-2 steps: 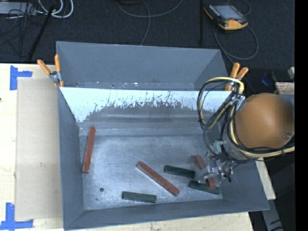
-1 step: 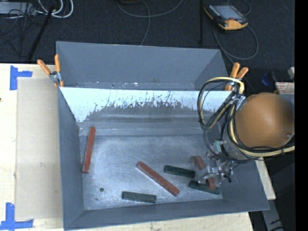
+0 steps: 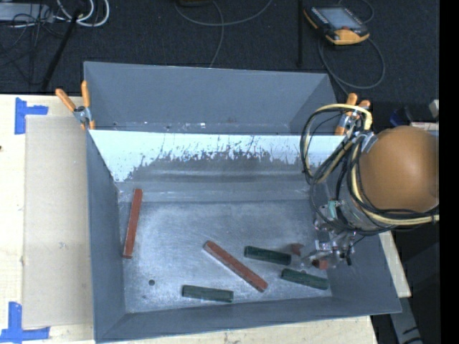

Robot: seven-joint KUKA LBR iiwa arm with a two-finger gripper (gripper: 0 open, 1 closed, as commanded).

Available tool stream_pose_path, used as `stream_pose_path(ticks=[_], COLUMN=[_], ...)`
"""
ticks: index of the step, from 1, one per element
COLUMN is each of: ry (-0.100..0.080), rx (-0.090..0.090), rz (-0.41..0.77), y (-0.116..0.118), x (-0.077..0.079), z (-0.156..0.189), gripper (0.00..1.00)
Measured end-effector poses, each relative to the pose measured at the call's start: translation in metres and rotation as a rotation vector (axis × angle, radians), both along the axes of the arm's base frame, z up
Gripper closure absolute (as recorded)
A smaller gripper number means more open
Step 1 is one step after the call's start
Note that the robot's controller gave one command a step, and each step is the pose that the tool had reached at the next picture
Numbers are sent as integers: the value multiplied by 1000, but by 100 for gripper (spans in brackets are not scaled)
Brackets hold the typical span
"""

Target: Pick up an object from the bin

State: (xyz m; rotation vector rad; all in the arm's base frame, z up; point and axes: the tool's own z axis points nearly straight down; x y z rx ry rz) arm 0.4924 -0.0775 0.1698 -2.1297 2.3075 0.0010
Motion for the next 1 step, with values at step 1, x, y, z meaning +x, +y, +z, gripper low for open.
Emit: stream_pose_path(ticks=[1], ry=[1], rx=[0], rz=[-6], y=[1], x=[0], z=[20], gripper=[100])
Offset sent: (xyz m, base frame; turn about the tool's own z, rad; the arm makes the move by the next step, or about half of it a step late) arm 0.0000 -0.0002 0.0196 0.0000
